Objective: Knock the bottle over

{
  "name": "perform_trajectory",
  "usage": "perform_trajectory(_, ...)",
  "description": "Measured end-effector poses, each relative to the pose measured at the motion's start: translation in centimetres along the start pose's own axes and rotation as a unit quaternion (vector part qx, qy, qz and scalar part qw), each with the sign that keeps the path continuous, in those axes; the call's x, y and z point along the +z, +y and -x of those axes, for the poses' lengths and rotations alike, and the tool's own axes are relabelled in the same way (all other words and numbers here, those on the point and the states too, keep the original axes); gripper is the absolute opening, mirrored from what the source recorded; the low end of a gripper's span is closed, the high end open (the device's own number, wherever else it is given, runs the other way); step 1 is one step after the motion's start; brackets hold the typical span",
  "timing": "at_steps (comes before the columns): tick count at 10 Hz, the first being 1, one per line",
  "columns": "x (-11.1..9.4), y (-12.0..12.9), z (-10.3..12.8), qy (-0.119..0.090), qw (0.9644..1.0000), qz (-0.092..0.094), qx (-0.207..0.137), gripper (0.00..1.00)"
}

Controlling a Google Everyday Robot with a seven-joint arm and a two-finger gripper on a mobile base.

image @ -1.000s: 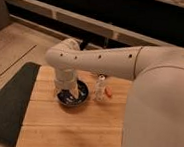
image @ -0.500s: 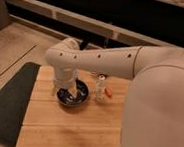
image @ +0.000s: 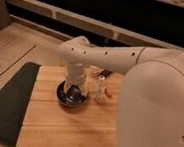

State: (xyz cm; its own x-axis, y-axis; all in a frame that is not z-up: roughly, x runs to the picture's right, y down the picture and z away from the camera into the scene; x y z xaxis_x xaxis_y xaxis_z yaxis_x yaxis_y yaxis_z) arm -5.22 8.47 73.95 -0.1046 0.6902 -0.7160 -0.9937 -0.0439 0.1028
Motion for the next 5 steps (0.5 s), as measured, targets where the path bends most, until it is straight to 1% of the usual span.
perform_trajectory(2, 0.1, -2.1, 1.1, 0.009, 0.9998, -0.017, 0.006, 0.65)
perform_trajectory(3, 0.3, -2.8, 1.4, 0.017, 0.9994, -0.030, 0.004, 0.65)
perform_trajectory(5, 0.3, -2.8, 1.4, 0.018, 0.9993, -0.034, 0.002, 0.65)
